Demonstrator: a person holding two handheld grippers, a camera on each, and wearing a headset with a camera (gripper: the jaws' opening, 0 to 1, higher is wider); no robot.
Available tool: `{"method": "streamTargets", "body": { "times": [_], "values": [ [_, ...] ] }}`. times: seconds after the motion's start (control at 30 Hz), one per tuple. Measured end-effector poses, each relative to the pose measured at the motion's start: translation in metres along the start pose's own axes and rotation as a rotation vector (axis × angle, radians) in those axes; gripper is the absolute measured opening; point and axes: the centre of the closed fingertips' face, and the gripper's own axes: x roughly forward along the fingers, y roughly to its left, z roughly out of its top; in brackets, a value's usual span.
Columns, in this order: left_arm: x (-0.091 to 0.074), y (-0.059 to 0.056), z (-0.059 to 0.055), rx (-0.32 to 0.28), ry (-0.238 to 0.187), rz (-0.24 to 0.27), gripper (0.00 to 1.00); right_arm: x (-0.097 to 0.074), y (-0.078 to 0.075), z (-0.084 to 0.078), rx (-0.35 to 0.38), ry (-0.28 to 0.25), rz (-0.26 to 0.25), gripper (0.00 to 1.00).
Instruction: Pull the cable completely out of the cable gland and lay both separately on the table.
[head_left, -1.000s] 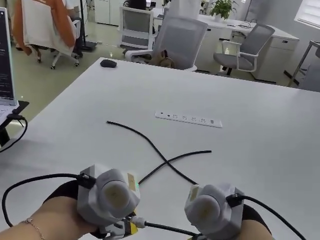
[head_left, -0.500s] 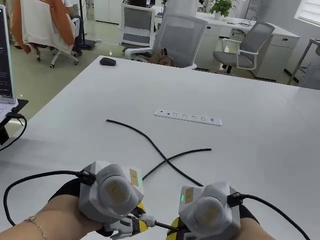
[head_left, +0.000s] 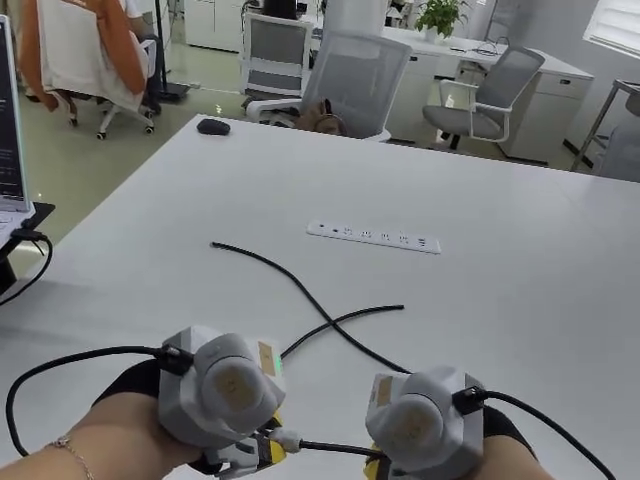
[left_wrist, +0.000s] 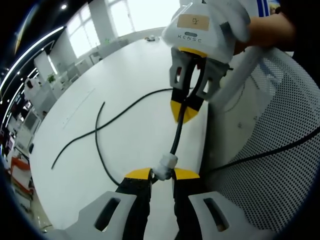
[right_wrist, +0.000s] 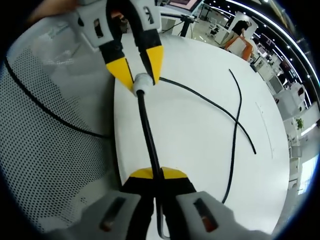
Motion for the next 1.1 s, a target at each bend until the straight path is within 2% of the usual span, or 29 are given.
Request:
{"method": "streamTargets", "body": {
  "times": [0.23, 0.3, 0.37, 0.47, 0.6, 0.63, 0.73, 0.77, 0.9, 0.97, 1.03, 1.1],
  "values": [
    [0.0, -0.002, -0.003, 0.012, 0.017, -0.001, 0.17, -0.002, -0.013, -0.033, 0.098, 0.129, -0.052, 0.02],
    [0.001, -0.002, -0.006, 0.025, 0.032, 0.001, 0.17, -0.002, -0.014, -0.037, 0.106, 0.147, -0.063, 0.04],
    [0.001, -0.001, -0.006, 0.03, 0.036, 0.005, 0.17, -0.001, -0.011, -0.037, 0.111, 0.153, -0.051, 0.07],
    [0.0, -0.002, -0.004, 0.021, 0.023, -0.002, 0.17, 0.002, -0.004, -0.025, 0.047, 0.121, -0.027, 0.18],
    [0.001, -0.002, -0.006, 0.028, 0.032, -0.004, 0.17, 0.007, 0.011, -0.004, 0.02, 0.051, 0.036, 0.23],
    [0.002, -0.003, -0.006, 0.034, 0.035, -0.006, 0.17, 0.007, 0.013, 0.004, -0.005, 0.015, 0.043, 0.23],
    [0.002, -0.004, -0.006, 0.044, 0.039, -0.008, 0.17, 0.004, 0.013, 0.018, -0.006, -0.053, 0.043, 0.23],
    [0.002, -0.004, -0.006, 0.047, 0.038, -0.007, 0.17, 0.002, 0.014, 0.026, -0.013, -0.091, 0.051, 0.23],
    [0.002, -0.003, -0.004, 0.045, 0.028, -0.007, 0.17, -0.003, 0.02, 0.045, -0.045, -0.18, 0.069, 0.17],
    [0.002, -0.003, -0.004, 0.045, 0.027, -0.006, 0.17, -0.004, 0.022, 0.046, -0.054, -0.181, 0.072, 0.13],
    [0.002, -0.002, -0.003, 0.041, 0.023, -0.003, 0.17, -0.002, 0.031, 0.044, -0.064, -0.177, 0.12, 0.03],
    [0.002, -0.003, -0.002, 0.039, 0.019, -0.007, 0.17, -0.001, 0.03, 0.042, -0.076, -0.163, 0.103, 0.02]
  ]
}}
